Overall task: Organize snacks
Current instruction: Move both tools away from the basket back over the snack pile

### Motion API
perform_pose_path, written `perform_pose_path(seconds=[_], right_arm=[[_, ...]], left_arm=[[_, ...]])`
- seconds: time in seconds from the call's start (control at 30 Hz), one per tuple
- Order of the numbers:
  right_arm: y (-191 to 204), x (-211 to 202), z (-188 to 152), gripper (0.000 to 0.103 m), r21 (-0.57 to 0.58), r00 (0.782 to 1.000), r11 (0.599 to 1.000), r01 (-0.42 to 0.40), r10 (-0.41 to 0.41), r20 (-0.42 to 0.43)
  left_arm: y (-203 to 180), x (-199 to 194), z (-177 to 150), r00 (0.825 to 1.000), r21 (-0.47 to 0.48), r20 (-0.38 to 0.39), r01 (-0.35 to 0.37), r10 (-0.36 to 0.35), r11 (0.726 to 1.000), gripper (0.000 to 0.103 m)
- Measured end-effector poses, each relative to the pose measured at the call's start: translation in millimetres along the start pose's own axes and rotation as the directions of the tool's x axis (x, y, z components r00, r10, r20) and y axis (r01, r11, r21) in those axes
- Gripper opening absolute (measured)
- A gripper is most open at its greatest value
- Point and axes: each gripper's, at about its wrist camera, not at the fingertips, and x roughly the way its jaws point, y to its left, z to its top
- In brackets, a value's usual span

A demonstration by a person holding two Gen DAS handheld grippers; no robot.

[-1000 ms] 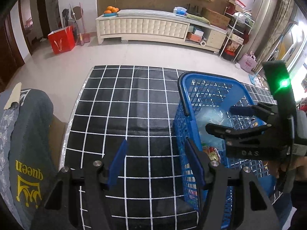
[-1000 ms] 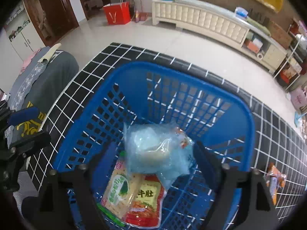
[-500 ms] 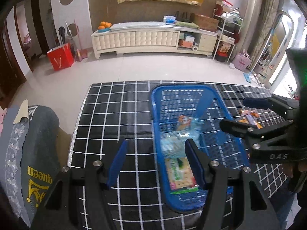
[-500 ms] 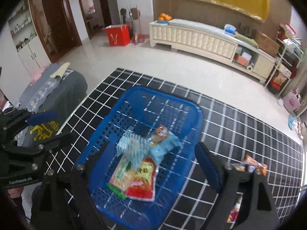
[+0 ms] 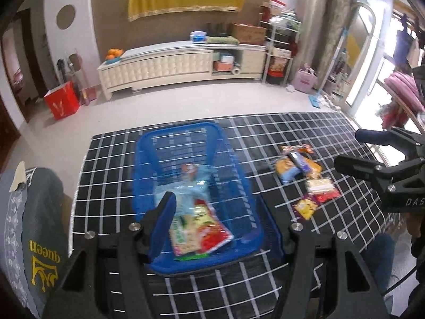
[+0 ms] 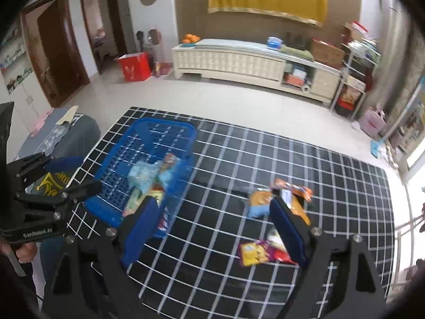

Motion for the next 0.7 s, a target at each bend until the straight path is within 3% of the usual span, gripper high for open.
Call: perform_pose_path(seconds=[0.03, 0.07, 0.47, 0.63, 0.7], right_arm=[[-6.2, -2.7, -3.9, 0.089, 0.011, 1.000, 1.000, 0.006, -0.006, 0.000], [-13.9, -5.1, -9.0, 0.089, 0.024, 1.000, 1.000, 0.014, -0.014, -0.003], [-86.2, -9.7, -73.2, 0.089, 0.143, 0.996, 0.988, 0.060, -0.048, -0.081], [-109.8, -9.9, -92.6, 0.089, 0.175, 0.995, 0.982, 0.072, -0.058, -0.086], [-113.0, -7.3, -98.5, 0.089, 0.170, 0.994, 0.982, 0.076, -0.061, -0.095]], left_arm=[[-10.6, 1.4, 0.5, 1.000, 0.013, -0.004, 0.016, -0.016, 1.000, 0.077], [-19.1, 3.2, 0.6, 1.000, 0.024, -0.006, 0.023, -0.022, 0.999, 0.080], [-115.9, 25.9, -7.6, 0.994, 0.154, -0.033, 0.108, -0.104, 0.982, 0.083], [-144.0, 41.3, -14.7, 0.992, 0.193, -0.067, 0.119, -0.108, 0.974, 0.103], [-156.2, 48.4, -18.6, 0.992, 0.221, -0.071, 0.115, -0.102, 0.969, 0.103]])
